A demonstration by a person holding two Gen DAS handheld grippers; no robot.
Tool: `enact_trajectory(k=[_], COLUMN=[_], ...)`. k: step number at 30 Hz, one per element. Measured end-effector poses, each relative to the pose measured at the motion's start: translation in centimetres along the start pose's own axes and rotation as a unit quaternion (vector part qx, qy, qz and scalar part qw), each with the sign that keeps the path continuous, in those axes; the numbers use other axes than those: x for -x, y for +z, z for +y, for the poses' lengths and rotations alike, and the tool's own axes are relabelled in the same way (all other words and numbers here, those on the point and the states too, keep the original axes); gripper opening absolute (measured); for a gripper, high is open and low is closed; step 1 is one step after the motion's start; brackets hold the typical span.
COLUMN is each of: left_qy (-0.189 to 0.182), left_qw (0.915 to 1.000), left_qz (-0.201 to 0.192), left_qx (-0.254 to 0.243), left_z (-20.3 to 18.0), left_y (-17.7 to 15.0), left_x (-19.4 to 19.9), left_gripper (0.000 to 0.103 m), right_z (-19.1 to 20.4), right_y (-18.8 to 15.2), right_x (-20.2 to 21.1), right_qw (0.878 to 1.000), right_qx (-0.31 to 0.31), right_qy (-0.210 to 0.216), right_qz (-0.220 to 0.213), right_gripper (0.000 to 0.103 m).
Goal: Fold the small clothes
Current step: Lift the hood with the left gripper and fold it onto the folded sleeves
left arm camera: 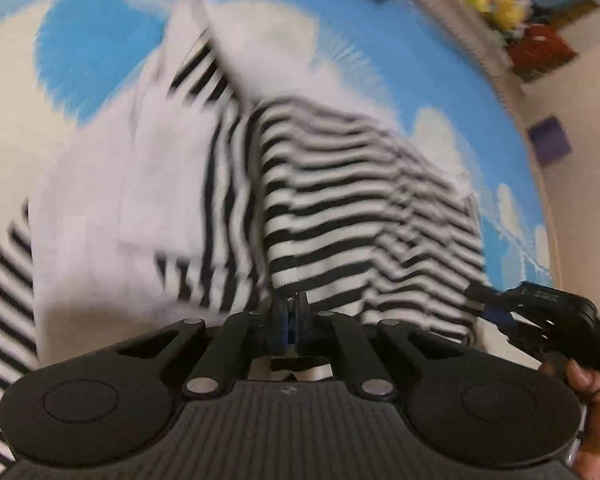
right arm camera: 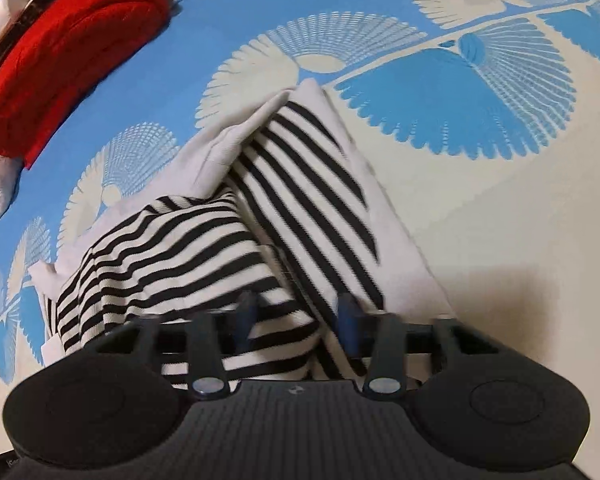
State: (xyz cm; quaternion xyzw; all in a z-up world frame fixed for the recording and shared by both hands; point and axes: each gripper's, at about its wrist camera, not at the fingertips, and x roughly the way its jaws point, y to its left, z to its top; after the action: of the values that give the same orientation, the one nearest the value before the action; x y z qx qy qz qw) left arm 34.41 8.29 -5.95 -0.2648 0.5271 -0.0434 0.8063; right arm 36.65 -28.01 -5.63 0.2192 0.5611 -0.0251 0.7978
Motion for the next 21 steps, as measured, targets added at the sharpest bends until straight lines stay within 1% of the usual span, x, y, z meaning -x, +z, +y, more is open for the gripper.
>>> enact_trajectory(k=[1,2,3,4,5,6,7,8,9,10,11,12,13,14,15,16,17,18,19,20,21], left_qy=[-0.007,-0.017,-0.021,-0.022,-0.015,-0.007,0.003,0.009,0.013,0.025,0.055,0.074,0.085,0.083,0.076,0.067,0.058,0.05,0.04,0.033,0.03], left_qw=[0.9995,0.9973,0.9944,0.9902,0.9838,0.9798,0.9774,0.9795,0.9843,0.9911,0.9957,0.9965,0.9963,0.9965,0.997,0.9975,0.9978,0.9979,0.9978,0.9976,0.9974], left_qz=[-0.028,-0.065,-0.098,-0.132,-0.172,-0.192,-0.205,-0.197,-0.173,-0.129,-0.072,-0.032,-0.004,0.004,0.002,-0.003,-0.016,-0.026,-0.036,-0.042,-0.043], left_qx=[-0.015,-0.03,-0.034,-0.039,-0.049,-0.054,-0.052,-0.04,-0.032,-0.024,-0.02,-0.02,-0.015,0.005,0.017,0.022,0.028,0.033,0.038,0.044,0.049], left_z=[-0.4,-0.8,-0.8,-0.8,-0.6,-0.4,0.0,0.7,1.1,1.7,2.2,2.6,3.1,4.0,4.3,4.4,4.4,4.4,4.5,4.5,4.6], left_y=[0.4,0.9,1.2,1.6,1.9,2.0,2.2,2.4,2.5,2.4,2.0,1.6,1.2,1.0,1.0,1.1,1.5,1.8,1.8,2.1,2.3], left_x=[1.0,2.6,4.0,5.4,6.8,7.6,8.1,8.1,7.4,6.1,4.2,2.8,1.6,1.5,1.6,2.0,2.7,3.1,3.5,3.6,3.5], left_gripper=[0.002,0.002,0.002,0.002,0.002,0.002,0.002,0.002,0.002,0.002,0.002,0.002,0.002,0.003,0.003,0.006,0.013,0.017,0.025,0.029,0.029], right_z=[0.0,0.1,0.3,0.4,0.3,0.2,0.0,-0.6,-1.2,-1.9,-2.7,-3.3,-4.2,-4.8,-5.1,-5.1,-4.8,-4.5,-4.2,-3.7,-3.3], right_y=[0.2,0.4,0.6,0.7,0.8,0.9,0.8,0.7,0.6,0.4,0.2,-0.1,-0.5,-0.7,-0.7,-0.6,-0.4,-0.2,0.1,0.4,0.6], right_x=[0.1,0.9,1.9,3.1,4.6,5.6,6.2,6.4,5.9,4.8,3.6,2.4,1.3,0.7,0.4,0.5,1.0,1.6,2.1,2.4,2.4], right_qw=[1.0,0.999,0.997,0.994,0.986,0.979,0.976,0.975,0.977,0.983,0.988,0.99,0.988,0.986,0.985,0.985,0.986,0.987,0.988,0.989,0.99], right_qx=[-0.006,-0.017,-0.021,-0.027,-0.039,-0.048,-0.055,-0.068,-0.083,-0.102,-0.116,-0.13,-0.147,-0.163,-0.172,-0.173,-0.165,-0.154,-0.144,-0.131,-0.121], right_qy=[0.009,0.027,0.05,0.082,0.125,0.151,0.159,0.154,0.138,0.104,0.067,0.028,-0.011,-0.026,-0.024,-0.02,-0.02,-0.019,-0.01,0.006,0.019], right_qz=[-0.008,-0.027,-0.049,-0.074,-0.104,-0.127,-0.141,-0.148,-0.14,-0.115,-0.083,-0.055,-0.032,-0.018,-0.01,-0.01,-0.024,-0.043,-0.059,-0.068,-0.067], right_gripper=[0.007,0.005,0.005,0.004,0.004,0.003,0.003,0.003,0.003,0.002,0.0,0.0,0.0,0.0,0.0,0.001,0.004,0.005,0.013,0.035,0.045])
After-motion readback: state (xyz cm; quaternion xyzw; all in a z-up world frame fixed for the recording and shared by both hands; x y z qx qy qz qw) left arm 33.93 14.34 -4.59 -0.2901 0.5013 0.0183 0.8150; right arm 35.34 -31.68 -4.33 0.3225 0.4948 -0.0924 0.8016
